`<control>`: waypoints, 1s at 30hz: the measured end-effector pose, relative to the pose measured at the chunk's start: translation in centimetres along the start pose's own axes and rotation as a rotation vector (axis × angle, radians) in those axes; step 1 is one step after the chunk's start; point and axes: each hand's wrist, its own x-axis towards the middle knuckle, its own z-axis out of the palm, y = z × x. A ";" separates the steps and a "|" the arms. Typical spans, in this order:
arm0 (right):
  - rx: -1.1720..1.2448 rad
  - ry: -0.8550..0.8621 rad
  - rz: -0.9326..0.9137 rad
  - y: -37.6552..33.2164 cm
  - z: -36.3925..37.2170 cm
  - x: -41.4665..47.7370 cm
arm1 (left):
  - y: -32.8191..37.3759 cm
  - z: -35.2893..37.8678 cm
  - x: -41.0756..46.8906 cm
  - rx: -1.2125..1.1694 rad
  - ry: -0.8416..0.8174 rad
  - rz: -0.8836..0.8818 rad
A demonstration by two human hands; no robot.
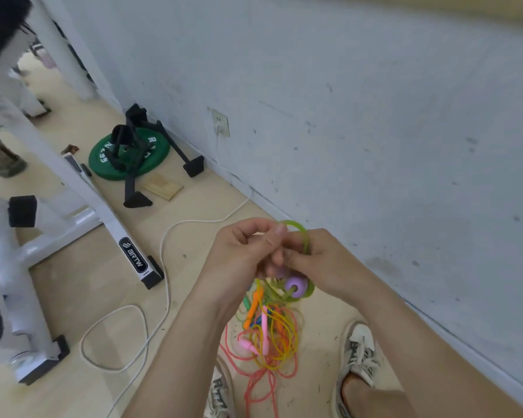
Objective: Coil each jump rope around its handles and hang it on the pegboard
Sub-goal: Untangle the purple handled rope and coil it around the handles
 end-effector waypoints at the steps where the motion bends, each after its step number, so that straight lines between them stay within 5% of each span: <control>1: 0.064 -0.005 -0.012 -1.1 -0.1 -0.6 | 1.0 0.2 -0.4 0.052 0.047 0.051; 4: 0.210 0.107 -0.075 -4.1 -0.6 -2.4 | 4.6 1.0 -2.3 0.150 0.090 0.194; 11: 0.565 0.348 -0.087 -11.5 -0.7 -6.8 | 10.9 3.6 -8.8 0.252 -0.450 0.228; 20: 0.950 0.446 -0.037 -20.0 -1.7 -11.2 | 16.2 7.2 -13.0 -0.128 -0.452 0.425; 23: 0.849 0.414 -0.192 -23.3 -1.5 -12.5 | 18.4 8.0 -12.4 -0.095 -0.337 0.539; 27: 0.330 0.561 -0.315 -27.0 -0.9 -11.4 | 20.5 8.1 -8.8 0.052 -0.104 0.616; 30: 0.164 0.591 -0.383 -28.8 -1.3 -7.8 | 20.8 8.3 -5.0 0.231 -0.018 0.649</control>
